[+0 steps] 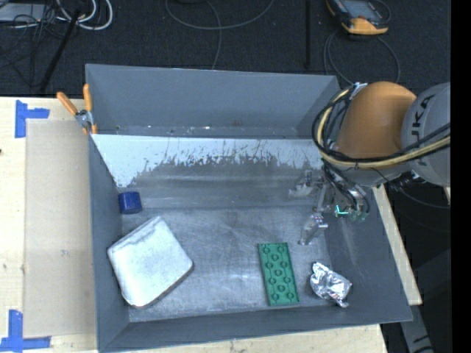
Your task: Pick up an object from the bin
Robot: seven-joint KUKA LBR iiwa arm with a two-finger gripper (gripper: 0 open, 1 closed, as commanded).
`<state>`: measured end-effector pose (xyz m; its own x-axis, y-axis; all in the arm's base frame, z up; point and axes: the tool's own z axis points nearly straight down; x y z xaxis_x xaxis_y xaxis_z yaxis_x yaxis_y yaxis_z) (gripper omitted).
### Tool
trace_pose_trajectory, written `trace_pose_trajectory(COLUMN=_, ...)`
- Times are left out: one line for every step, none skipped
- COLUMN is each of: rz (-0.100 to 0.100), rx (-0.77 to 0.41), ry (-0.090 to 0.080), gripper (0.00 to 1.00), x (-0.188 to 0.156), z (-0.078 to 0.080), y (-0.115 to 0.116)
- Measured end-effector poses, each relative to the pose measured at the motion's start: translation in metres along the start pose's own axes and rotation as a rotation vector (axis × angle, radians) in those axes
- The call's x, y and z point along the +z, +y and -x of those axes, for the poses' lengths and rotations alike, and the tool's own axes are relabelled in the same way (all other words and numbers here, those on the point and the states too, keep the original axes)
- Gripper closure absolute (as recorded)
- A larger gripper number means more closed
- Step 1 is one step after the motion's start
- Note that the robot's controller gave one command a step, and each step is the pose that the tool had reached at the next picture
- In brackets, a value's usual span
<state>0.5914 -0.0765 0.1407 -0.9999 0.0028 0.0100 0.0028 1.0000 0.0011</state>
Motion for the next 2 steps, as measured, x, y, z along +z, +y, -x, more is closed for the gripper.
trace_pose_trajectory(rz=-0.008, rx=-0.532, ry=-0.019, gripper=0.0, x=0.067, z=-0.045, y=0.032)
trace_pose_trajectory(rz=-0.002, rx=-0.71, ry=-0.005, gripper=0.0, x=0.043, z=-0.111, y=0.063)
